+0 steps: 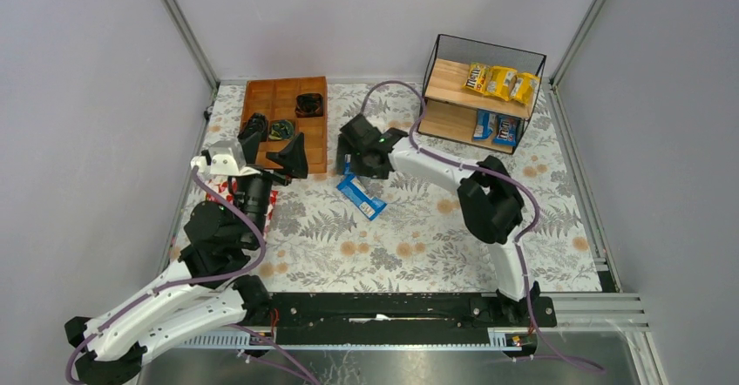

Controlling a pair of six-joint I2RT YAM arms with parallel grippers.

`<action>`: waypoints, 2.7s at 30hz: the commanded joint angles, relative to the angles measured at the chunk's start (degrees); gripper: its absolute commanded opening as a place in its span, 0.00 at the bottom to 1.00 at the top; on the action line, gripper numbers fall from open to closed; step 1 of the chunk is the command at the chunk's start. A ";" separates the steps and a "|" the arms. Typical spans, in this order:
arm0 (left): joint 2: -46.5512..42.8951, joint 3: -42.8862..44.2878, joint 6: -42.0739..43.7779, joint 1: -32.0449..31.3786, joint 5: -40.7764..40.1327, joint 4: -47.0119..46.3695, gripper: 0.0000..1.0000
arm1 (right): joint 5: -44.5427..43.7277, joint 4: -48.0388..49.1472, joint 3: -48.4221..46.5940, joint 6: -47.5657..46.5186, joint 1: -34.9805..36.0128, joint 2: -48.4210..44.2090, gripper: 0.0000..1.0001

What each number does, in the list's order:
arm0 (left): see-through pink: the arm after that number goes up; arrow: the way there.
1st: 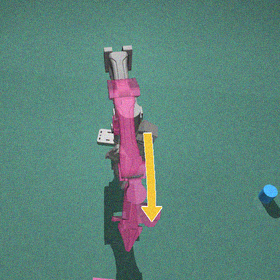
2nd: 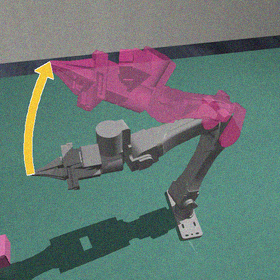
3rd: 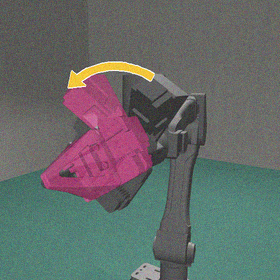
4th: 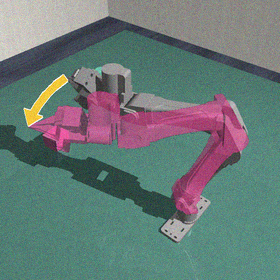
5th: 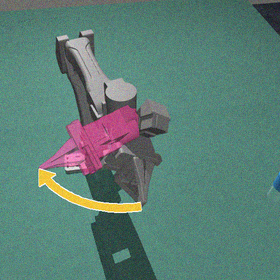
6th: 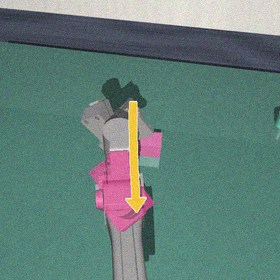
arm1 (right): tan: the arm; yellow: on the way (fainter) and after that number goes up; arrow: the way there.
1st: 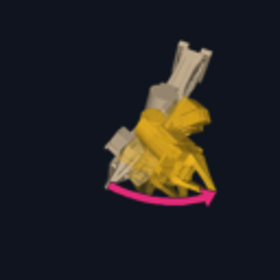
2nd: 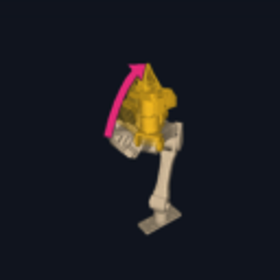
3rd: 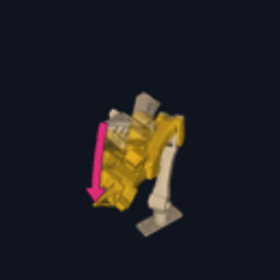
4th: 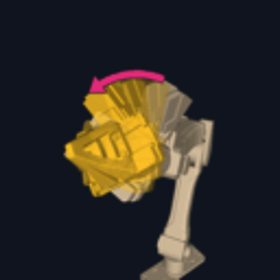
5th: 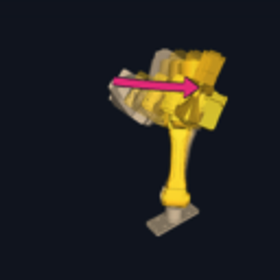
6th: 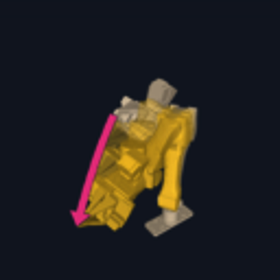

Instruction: Place and organize the candy bags onto the shelf

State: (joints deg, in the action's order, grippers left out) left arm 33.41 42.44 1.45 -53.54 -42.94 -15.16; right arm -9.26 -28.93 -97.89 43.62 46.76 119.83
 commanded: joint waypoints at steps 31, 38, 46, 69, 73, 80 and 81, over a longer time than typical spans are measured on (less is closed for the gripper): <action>-2.70 -0.25 -1.37 0.18 1.32 -1.63 0.99 | -9.07 -6.90 8.69 -8.91 1.77 -4.99 0.96; -3.04 -0.08 -0.69 0.18 -0.30 -2.29 0.99 | -22.36 -23.21 -11.52 -7.70 10.48 8.04 0.96; -4.71 -0.07 0.94 0.17 -2.84 -3.35 0.99 | -35.79 -38.94 -39.27 -13.92 15.78 25.83 0.92; -4.50 -0.34 0.79 0.19 -2.59 -3.65 0.99 | -46.60 -34.84 -36.27 -24.50 17.67 31.23 0.74; -4.32 -0.33 0.67 0.14 -2.48 -3.56 0.99 | -49.79 -37.73 -32.38 -20.90 17.57 29.77 0.61; -3.49 -0.26 -0.14 0.12 -1.80 -3.22 0.99 | -54.53 -33.96 -11.01 -14.46 17.37 17.59 0.51; -3.44 -0.23 -0.16 0.16 -1.74 -3.21 0.99 | -55.30 -34.32 -8.52 -13.10 17.16 16.36 0.50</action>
State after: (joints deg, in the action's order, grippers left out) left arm 29.12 41.87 1.72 -53.54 -45.41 -17.08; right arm -60.03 -62.96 -114.24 23.55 64.27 143.90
